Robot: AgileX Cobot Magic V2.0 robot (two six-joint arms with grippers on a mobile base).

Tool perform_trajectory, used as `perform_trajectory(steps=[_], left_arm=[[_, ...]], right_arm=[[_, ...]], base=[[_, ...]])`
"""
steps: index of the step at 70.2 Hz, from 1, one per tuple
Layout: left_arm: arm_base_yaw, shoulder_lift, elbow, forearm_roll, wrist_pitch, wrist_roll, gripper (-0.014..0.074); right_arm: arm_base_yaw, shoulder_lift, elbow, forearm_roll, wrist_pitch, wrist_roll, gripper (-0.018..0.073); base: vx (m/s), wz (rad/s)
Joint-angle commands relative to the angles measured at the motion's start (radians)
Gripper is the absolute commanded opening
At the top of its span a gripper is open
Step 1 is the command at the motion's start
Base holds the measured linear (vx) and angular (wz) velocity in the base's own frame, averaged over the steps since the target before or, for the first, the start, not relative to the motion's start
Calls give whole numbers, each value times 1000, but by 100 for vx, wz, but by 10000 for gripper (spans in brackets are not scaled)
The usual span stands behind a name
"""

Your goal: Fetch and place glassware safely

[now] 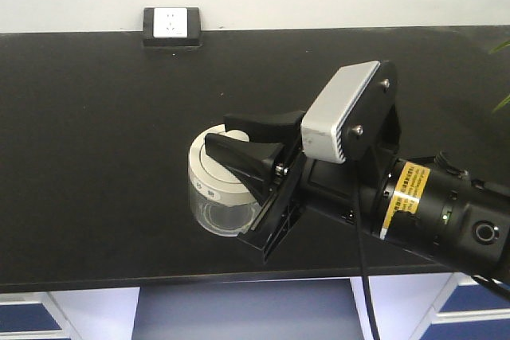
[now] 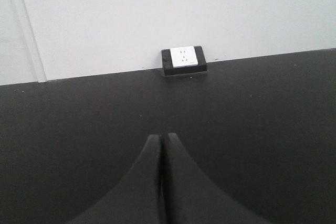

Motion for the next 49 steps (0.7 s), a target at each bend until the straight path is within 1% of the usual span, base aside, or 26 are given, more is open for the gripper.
perform_trajectory(steps=[1, 49], left_arm=[[-7, 9, -31, -9, -74, -3, -7], [-7, 9, -31, -9, -74, -3, -7]], right_arm=[[-1, -30, -31, 24, -85, -3, -3], [-1, -30, -31, 24, -85, -3, -3]], base=[[11, 10], [11, 7]])
